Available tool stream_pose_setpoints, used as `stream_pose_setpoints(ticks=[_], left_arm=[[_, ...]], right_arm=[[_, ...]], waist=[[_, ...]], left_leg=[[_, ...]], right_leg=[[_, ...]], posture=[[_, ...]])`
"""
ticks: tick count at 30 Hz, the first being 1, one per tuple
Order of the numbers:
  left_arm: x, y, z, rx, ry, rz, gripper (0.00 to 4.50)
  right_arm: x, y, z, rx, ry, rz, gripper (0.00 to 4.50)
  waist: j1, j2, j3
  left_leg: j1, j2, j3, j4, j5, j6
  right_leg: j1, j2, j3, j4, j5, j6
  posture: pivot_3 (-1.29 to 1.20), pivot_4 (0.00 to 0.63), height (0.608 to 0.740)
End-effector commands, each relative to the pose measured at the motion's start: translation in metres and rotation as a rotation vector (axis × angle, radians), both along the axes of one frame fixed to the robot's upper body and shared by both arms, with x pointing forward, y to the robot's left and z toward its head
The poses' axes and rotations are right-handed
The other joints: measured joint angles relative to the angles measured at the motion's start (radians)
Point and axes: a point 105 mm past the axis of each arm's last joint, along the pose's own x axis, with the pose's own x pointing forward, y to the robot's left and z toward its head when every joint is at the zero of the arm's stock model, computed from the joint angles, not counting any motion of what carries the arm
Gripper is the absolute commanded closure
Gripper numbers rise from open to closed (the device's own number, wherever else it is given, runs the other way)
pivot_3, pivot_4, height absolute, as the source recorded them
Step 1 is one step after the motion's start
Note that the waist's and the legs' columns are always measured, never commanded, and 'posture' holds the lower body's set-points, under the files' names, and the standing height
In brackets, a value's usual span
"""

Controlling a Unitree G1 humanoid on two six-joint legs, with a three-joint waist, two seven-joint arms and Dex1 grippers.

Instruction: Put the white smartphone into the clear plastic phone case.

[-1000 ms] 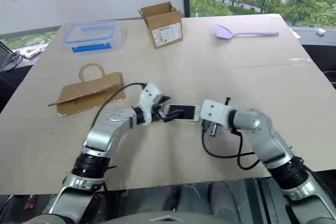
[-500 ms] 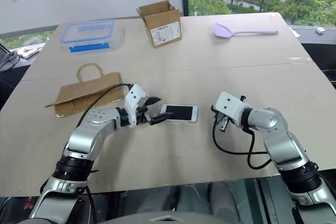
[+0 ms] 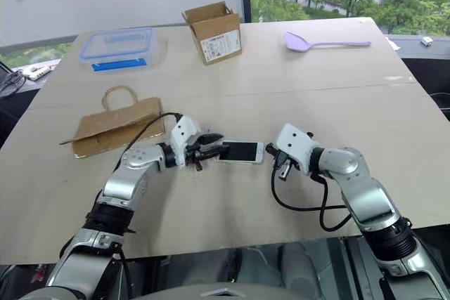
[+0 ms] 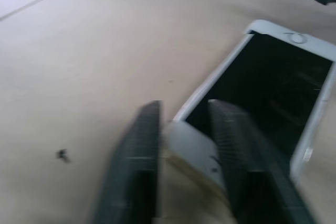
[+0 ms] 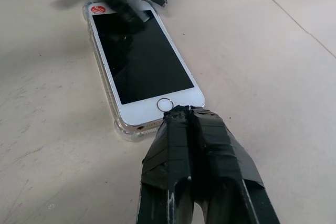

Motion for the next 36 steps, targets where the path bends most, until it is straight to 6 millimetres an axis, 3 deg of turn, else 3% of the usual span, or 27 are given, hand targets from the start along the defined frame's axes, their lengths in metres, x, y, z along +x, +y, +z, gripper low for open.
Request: stream_pose_setpoints(ticks=[1,4,12,16,20,24,36], left_arm=[[-0.015,-0.003,-0.026,0.022,0.089,-0.043,4.45],[-0.016,-0.003,-0.025,-0.003,0.076,-0.044,4.45],[-0.023,-0.012,0.014,-0.239,0.040,-0.108,4.45],[-0.038,-0.015,0.002,-0.191,0.095,-0.180,4.45],[-0.039,-0.020,0.003,-0.204,0.111,-0.181,4.45],[-0.043,-0.020,-0.014,-0.095,0.138,-0.194,4.45],[-0.034,-0.022,-0.021,-0.026,0.138,-0.118,4.45]], right_arm=[[0.000,0.005,0.014,0.022,-0.051,0.018,4.50],[0.000,0.006,0.016,0.030,-0.051,0.024,4.50],[0.000,0.006,0.018,0.042,-0.050,0.020,4.50],[-0.006,0.008,0.017,0.053,-0.023,0.057,4.50],[-0.006,0.005,0.013,0.037,-0.011,0.055,4.50],[-0.009,0.004,0.008,0.015,0.014,0.072,4.50],[-0.013,0.002,-0.018,-0.129,0.120,0.154,4.50]], waist=[[0.000,0.000,0.000],[0.000,0.000,0.000],[0.001,0.000,0.000],[-0.002,0.000,0.000],[-0.002,0.000,0.000],[-0.001,0.000,0.000],[0.000,0.000,0.000]], left_leg=[[0.000,0.000,0.000,0.000,0.000,0.000],[0.000,0.000,0.000,0.000,0.000,0.000],[-0.002,0.000,0.000,0.000,0.000,0.000],[-0.001,0.000,0.000,0.000,0.000,0.000],[-0.001,0.000,0.000,0.000,0.000,0.000],[-0.001,0.000,0.000,0.000,0.000,0.000],[0.002,0.000,0.000,0.000,0.000,0.000]], right_leg=[[0.000,0.000,0.000,0.000,0.000,0.000],[0.000,0.000,0.000,-0.001,0.000,0.000],[-0.001,0.000,-0.001,-0.001,0.000,0.000],[-0.001,0.000,0.000,-0.001,0.000,0.000],[-0.001,0.000,0.000,-0.001,0.000,0.000],[0.000,0.000,0.000,-0.001,0.000,0.000],[0.002,0.000,0.000,0.000,0.000,0.000]], posture=[[0.00,0.150,0.740],[0.00,0.150,0.740],[0.00,0.150,0.740],[0.00,0.150,0.740],[0.00,0.150,0.740],[0.00,0.150,0.740],[0.00,0.150,0.740]])
